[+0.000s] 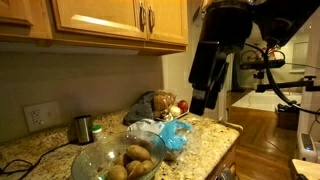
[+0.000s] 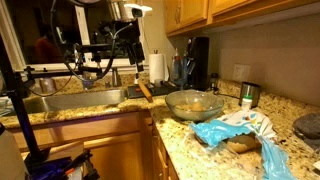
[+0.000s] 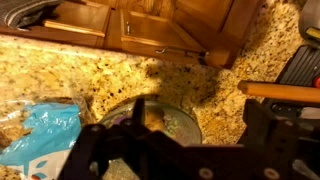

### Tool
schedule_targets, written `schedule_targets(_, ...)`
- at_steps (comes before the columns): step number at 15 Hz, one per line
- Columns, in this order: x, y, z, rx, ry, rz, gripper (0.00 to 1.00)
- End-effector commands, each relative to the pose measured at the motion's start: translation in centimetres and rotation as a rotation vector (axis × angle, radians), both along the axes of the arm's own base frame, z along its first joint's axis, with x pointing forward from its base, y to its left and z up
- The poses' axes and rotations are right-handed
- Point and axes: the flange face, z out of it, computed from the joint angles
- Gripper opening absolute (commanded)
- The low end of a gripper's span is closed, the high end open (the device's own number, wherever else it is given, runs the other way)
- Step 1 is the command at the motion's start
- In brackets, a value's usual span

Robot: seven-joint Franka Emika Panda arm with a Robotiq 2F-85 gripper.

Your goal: Move one potato from the plastic to the glass bowl

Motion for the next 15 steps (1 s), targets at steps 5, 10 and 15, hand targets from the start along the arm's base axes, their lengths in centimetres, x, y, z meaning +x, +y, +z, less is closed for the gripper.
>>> schedule_targets(5,0.0,0.0,0.2,0.0,-0.001,0.0,1.0)
schedule_targets(10,0.8,-1.7,-0.2,-0.009,-0.034,-0.055,1.0)
schedule_targets(15,2.0,-5.7,0.0,-0.014,-0.118,-0.148,1.0)
